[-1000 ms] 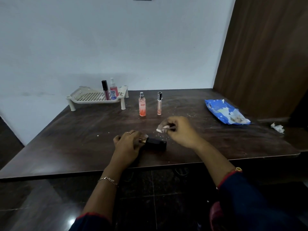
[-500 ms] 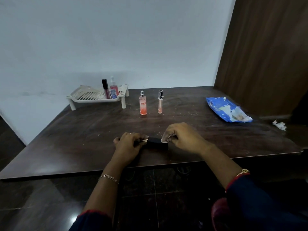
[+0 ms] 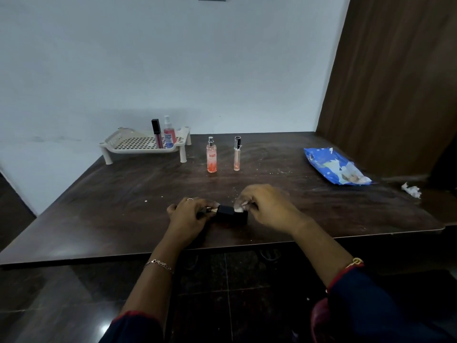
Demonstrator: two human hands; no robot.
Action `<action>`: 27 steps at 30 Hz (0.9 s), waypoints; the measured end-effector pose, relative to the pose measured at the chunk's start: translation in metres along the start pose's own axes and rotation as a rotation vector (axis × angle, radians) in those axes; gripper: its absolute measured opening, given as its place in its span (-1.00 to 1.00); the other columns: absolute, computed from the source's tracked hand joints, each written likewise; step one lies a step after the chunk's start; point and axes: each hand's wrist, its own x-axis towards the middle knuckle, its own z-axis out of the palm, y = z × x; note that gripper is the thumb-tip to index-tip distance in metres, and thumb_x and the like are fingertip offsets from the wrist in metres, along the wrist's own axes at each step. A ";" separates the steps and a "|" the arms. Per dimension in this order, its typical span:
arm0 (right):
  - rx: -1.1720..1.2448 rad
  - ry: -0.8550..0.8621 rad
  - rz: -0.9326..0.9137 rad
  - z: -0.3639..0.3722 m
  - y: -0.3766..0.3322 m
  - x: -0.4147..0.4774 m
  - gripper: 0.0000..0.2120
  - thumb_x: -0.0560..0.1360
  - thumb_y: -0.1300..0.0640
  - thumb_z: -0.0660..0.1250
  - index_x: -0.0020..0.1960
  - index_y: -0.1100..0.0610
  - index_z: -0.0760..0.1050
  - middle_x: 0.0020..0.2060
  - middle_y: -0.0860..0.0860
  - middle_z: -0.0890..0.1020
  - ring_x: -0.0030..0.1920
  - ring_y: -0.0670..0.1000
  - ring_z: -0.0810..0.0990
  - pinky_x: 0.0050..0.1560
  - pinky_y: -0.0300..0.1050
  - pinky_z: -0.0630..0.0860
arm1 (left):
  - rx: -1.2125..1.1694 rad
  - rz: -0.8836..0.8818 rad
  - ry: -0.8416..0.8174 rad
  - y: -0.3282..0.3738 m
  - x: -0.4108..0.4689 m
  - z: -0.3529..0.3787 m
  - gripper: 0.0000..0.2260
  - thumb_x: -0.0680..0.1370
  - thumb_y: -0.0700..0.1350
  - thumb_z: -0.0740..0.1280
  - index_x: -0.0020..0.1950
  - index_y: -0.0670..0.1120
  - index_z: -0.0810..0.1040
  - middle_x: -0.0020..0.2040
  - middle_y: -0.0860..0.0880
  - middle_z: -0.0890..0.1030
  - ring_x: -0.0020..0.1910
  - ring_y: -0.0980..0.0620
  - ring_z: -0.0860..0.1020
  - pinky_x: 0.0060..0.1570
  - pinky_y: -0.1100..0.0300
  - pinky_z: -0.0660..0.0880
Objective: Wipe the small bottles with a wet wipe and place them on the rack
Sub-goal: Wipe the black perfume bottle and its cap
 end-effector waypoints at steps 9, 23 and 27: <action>-0.029 -0.017 0.085 -0.014 0.023 -0.018 -0.70 0.34 0.40 0.32 -0.21 0.02 0.66 -0.22 -0.11 0.66 -0.18 -0.17 0.60 -0.11 -0.29 0.51 | -0.167 0.042 0.024 0.005 -0.002 -0.008 -0.78 0.46 -0.13 0.40 -0.01 0.20 0.59 -0.04 0.23 0.57 0.15 0.09 0.52 0.31 0.03 0.15; 0.892 0.411 0.394 0.007 -0.001 0.011 -0.73 0.45 0.40 0.35 -0.18 0.04 0.65 -0.30 -0.11 0.67 -0.29 -0.20 0.58 -0.28 -0.34 0.52 | -0.626 0.238 -0.046 0.015 0.019 -0.063 -0.79 0.46 -0.39 0.35 -0.01 -0.15 0.65 -0.02 0.01 0.69 0.07 0.10 0.62 0.11 0.31 0.50; 0.943 0.402 0.407 0.021 -0.005 0.014 -0.73 0.44 0.33 0.39 -0.23 -0.02 0.67 -0.29 -0.08 0.68 -0.27 -0.16 0.58 -0.25 -0.31 0.52 | -0.707 0.227 -0.009 0.007 0.023 -0.063 -0.79 0.47 -0.39 0.33 -0.04 -0.12 0.64 -0.05 0.04 0.69 0.05 0.13 0.62 0.06 0.36 0.49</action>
